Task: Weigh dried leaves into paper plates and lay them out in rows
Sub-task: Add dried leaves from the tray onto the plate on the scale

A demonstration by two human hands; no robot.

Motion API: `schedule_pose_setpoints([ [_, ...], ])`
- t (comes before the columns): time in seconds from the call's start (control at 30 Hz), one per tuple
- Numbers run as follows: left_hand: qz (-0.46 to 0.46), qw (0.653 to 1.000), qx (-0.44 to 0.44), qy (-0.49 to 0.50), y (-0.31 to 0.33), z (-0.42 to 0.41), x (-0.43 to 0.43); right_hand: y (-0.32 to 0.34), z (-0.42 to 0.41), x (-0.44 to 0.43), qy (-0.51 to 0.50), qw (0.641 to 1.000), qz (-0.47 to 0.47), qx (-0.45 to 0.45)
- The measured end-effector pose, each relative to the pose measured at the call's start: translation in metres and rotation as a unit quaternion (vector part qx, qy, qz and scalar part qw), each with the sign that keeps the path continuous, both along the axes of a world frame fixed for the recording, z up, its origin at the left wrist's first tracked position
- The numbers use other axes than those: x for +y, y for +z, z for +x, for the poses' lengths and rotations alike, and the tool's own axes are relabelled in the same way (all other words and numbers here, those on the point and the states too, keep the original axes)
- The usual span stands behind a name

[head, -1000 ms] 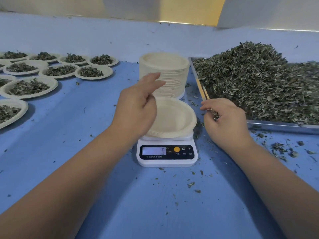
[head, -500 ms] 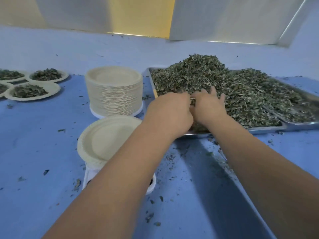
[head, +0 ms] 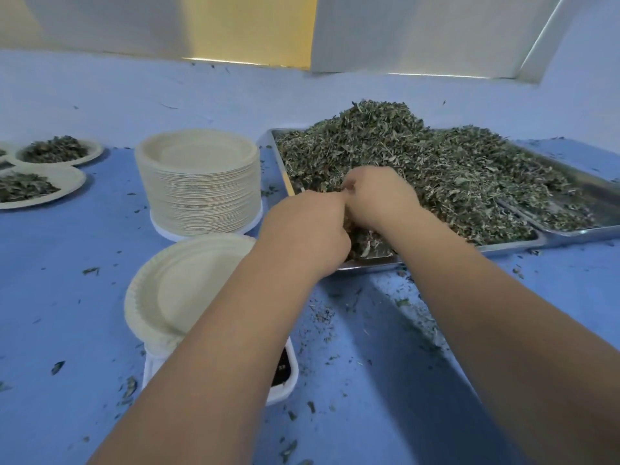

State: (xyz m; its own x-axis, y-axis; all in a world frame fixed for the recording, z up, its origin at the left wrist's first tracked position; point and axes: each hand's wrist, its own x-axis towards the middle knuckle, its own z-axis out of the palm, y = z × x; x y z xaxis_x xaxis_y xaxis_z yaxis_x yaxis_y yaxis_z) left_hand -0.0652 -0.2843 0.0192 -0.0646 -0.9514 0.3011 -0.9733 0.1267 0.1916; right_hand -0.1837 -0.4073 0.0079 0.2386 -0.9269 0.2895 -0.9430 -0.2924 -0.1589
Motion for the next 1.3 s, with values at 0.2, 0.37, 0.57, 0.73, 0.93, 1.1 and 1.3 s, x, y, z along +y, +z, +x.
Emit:
schedule_pose_setpoints([
  [0.2,0.025,1.0,-0.001,0.009,-0.001,0.008,-0.001,-0.014,-0.043,-0.01,-0.18,0.967,0.11,0.141],
  [0.37,0.052,0.998,-0.007,0.02,0.0,0.016,-0.004,-0.019,-0.035,-0.007,-0.119,0.966,0.212,0.092],
  [0.57,0.064,0.997,0.001,0.031,0.002,0.022,-0.001,-0.014,0.002,0.012,0.033,0.982,0.184,0.01],
  [0.73,0.061,0.997,-0.008,0.039,0.003,0.025,-0.002,-0.001,-0.012,0.005,-0.025,0.999,-0.028,0.015],
  [0.93,0.074,0.996,0.008,0.05,0.006,0.027,-0.001,-0.019,-0.011,0.01,0.015,0.983,0.174,-0.055],
  [1.1,0.02,0.998,0.014,0.054,0.013,0.026,0.011,-0.023,0.026,0.027,0.142,0.964,0.208,0.084],
  [1.3,-0.056,0.993,0.088,0.051,0.012,0.05,0.054,-0.031,0.026,0.029,0.127,0.983,0.125,0.031],
])
